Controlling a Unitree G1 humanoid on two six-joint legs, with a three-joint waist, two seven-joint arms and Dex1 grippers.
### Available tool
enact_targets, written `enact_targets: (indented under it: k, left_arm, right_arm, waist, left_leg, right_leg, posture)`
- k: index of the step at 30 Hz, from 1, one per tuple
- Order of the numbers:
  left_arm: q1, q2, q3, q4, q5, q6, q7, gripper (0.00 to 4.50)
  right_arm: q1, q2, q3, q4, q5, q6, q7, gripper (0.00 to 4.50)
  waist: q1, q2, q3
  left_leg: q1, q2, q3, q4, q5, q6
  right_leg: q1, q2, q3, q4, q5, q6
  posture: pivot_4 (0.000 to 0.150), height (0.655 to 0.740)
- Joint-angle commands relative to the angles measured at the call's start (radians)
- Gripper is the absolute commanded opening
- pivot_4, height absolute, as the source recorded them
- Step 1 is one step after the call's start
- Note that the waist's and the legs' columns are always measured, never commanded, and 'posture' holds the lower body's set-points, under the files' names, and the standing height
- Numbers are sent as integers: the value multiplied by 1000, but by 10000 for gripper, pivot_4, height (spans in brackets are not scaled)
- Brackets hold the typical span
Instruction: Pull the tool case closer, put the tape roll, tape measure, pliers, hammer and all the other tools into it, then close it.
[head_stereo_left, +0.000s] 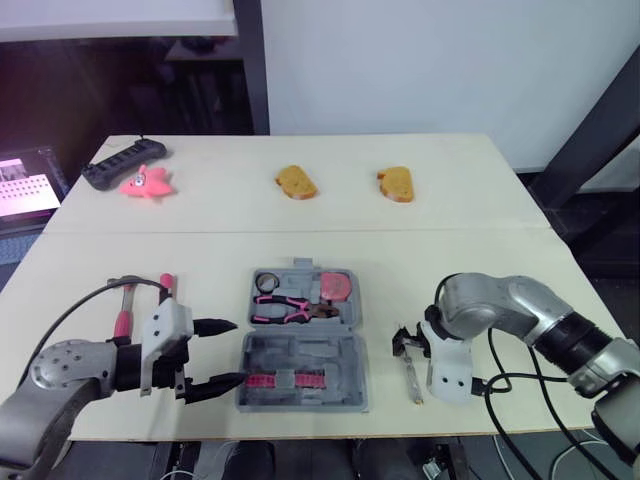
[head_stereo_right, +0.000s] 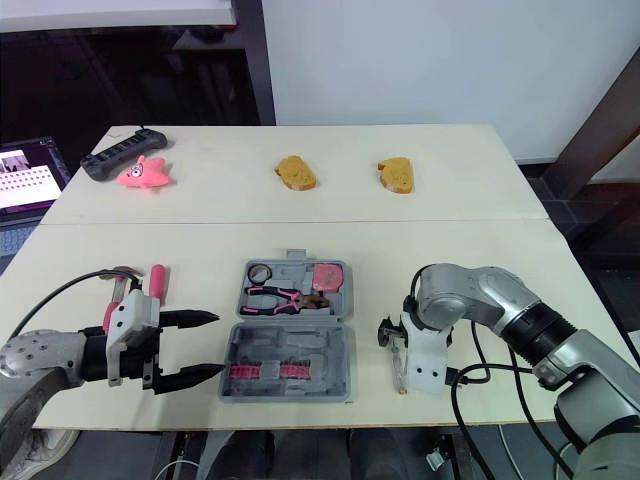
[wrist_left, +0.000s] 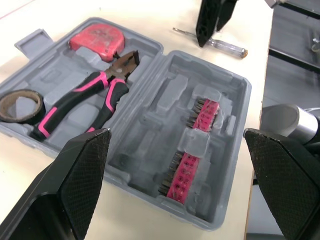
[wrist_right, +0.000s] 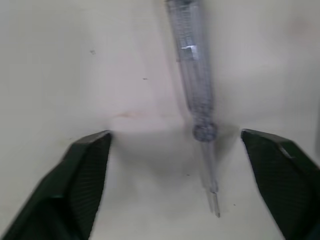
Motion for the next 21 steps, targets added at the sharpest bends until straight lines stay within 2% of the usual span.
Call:
enact_targets:
  k: [1, 6, 7, 12, 15, 18, 20, 21]
  left_arm:
    - [-14, -5, 13, -5, -9, -5, 10, 45000]
    - [-17, -11, 17, 3, -7, -6, 17, 45000]
    - [-19, -10, 17, 5, -7, -7, 17, 45000]
    - [-21, -12, 7, 19, 0, -17, 15, 45000]
    - [-32, -14, 5, 31, 1, -21, 14, 45000]
    - [-38, -16, 17, 53, 1, -33, 10, 45000]
    - [-39, -22, 30, 68, 3, -49, 13, 45000]
    - [-38, -23, 36, 78, 3, -57, 13, 45000]
  right_arm:
    - [17, 34, 33, 17, -48, -8, -13, 27125]
    - [13, 65, 37, 12, -59, -7, -14, 2503]
    - [14, 70, 36, 11, -55, -5, -12, 183]
    - [14, 67, -24, -15, 27, 82, 10, 183]
    - [36, 41, -96, -73, 186, 251, 85, 183]
    - [64, 34, -263, -210, 376, 696, 151, 183]
    - [97, 39, -352, -322, 448, 1011, 159, 183]
    - [127, 29, -393, -415, 508, 1272, 182, 183]
  waist:
    - [-1, -4, -3]
    - [-1, -6, -4]
    - [-1, -6, -4]
    - [-2, -6, -4]
    - [0, -1, -1]
    - [3, 11, 6]
    - [4, 12, 7]
    - [6, 12, 7]
  left_leg:
    - [1, 0, 0, 0, 0, 0]
    - [4, 1, 0, -2, 0, 0]
    - [5, 1, 0, -2, 0, 0]
    - [6, 2, 0, -2, 0, 0]
    - [6, 2, 0, -2, 0, 0]
    - [-1, 1, 0, 0, 0, 0]
    - [-4, 1, 0, 0, 0, 0]
    - [-4, 1, -1, 0, 0, 0]
  right_leg:
    - [0, 0, 0, 0, 0, 0]
    - [3, 2, 0, 0, 0, 0]
    - [3, 2, 0, 0, 0, 0]
    - [4, 2, 0, 0, 0, -1]
    - [4, 2, 0, 1, 0, -1]
    - [-1, 1, 0, 1, 1, 1]
    - [-4, 1, 1, 1, 2, 3]
    - [-4, 1, 1, 1, 2, 3]
  posture:
    - [1500, 7400]
    - [1500, 7400]
    - [1500, 7400]
    - [1500, 7400]
    - [1500, 7400]
    - [1500, 7400]
    - [1500, 7400]
    - [1500, 7400]
